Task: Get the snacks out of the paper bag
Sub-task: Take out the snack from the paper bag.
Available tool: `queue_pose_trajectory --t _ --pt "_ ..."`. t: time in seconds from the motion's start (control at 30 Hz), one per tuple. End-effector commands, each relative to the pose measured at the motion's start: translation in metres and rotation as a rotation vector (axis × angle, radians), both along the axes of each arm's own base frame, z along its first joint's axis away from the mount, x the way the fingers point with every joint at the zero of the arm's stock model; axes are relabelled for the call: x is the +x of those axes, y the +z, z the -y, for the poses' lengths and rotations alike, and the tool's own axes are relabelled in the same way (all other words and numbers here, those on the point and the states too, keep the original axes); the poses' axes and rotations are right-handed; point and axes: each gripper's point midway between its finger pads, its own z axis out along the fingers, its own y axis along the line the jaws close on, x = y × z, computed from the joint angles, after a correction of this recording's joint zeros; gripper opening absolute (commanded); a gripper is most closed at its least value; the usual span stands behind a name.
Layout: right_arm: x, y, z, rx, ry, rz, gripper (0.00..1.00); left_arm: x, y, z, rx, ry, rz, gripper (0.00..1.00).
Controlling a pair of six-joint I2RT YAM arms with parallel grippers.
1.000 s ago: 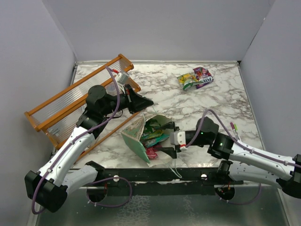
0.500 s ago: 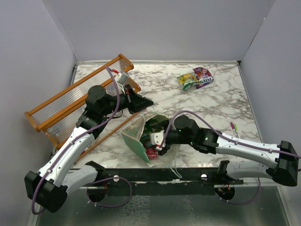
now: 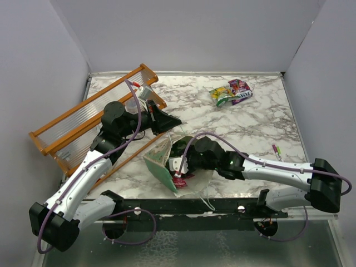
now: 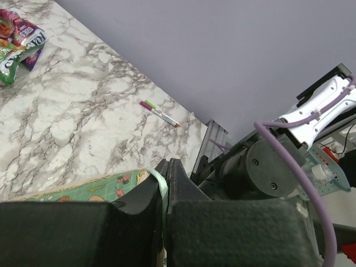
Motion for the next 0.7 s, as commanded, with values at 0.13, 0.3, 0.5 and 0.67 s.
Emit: queue_pose_trajectory --t 0.13,0.3,0.5,0.67 --pt "0.016 -0.021 -0.011 -0.074 -0.026 0.055 0.45 -0.008 0.009 0.000 -0.020 -0.023 0.038 0.00" --pt "0.021 -0.027 -0.011 -0.085 -0.041 0.066 0.46 -0.008 0.009 -0.001 -0.020 -0.025 0.038 0.00" --pt "0.019 -0.008 -0.014 -0.040 -0.030 0.078 0.22 -0.010 0.008 -0.002 -0.014 -0.017 0.041 0.00" --pt "0.008 0.018 -0.012 0.034 0.006 0.081 0.15 -0.010 0.008 -0.003 -0.009 -0.010 0.042 0.00"
